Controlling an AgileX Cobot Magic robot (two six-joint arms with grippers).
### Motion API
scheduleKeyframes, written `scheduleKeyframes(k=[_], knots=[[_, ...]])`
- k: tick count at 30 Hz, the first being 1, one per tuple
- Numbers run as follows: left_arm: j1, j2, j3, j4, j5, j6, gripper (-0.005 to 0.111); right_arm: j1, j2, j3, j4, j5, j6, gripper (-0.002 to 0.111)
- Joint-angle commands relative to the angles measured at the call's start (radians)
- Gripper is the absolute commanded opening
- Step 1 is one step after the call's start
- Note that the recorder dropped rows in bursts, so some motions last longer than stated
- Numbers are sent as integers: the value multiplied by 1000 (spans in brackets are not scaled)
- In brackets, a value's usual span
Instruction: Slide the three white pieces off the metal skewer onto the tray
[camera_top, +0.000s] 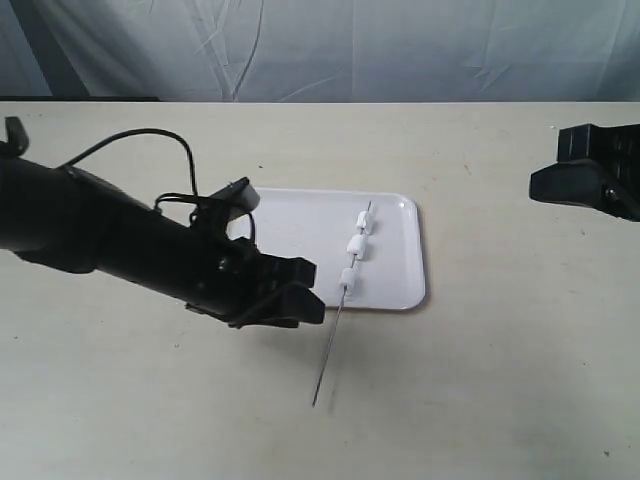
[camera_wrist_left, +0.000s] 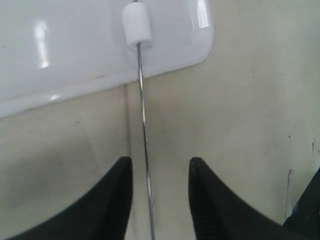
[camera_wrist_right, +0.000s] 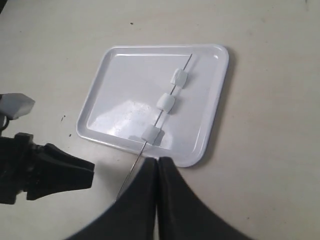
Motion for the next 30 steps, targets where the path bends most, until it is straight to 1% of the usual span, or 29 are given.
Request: scheduleKeyframes(k=[1, 4, 5, 7, 8, 9, 11, 17, 21, 23, 27, 29, 30], knots=[[-62, 55, -83, -19, -34, -36, 36, -3, 9, -9, 16, -28, -17, -1], [-105, 78, -139, 68, -89, -128, 36, -3, 9, -9, 16, -28, -17, -1], [-123, 88, -160, 149, -111, -196, 36, -3, 9, -9, 16, -28, -17, -1], [-168, 109, -212, 460, -128, -501, 36, -3, 9, -9, 16, -28, -17, -1], [-175, 112, -220, 529, -128, -575, 36, -3, 9, -9, 16, -28, -17, -1], [-179, 112, -231, 635, -132, -678, 36, -3, 9, -9, 16, -28, -17, -1], [-179, 112, -235, 698, -138, -774, 36, -3, 9, -9, 16, -26, -17, -1], [-179, 126, -235, 684, -154, -796, 36, -3, 9, -9, 16, -26, -17, -1], [-211, 176, -235, 677, -164, -796, 36, -3, 9, -9, 21, -26, -17, -1], [-235, 209, -235, 679, -202, -796, 36, -3, 9, -9, 20, -24, -17, -1], [-237, 219, -258, 681, -187, -796, 36, -3, 9, -9, 20, -26, -17, -1], [-237, 220, -270, 686, -166, -796, 32, -3, 9, -9, 20, -26, -17, -1], [-237, 222, -272, 693, -154, -798, 27, -3, 9, -9, 20, -29, -17, -1]])
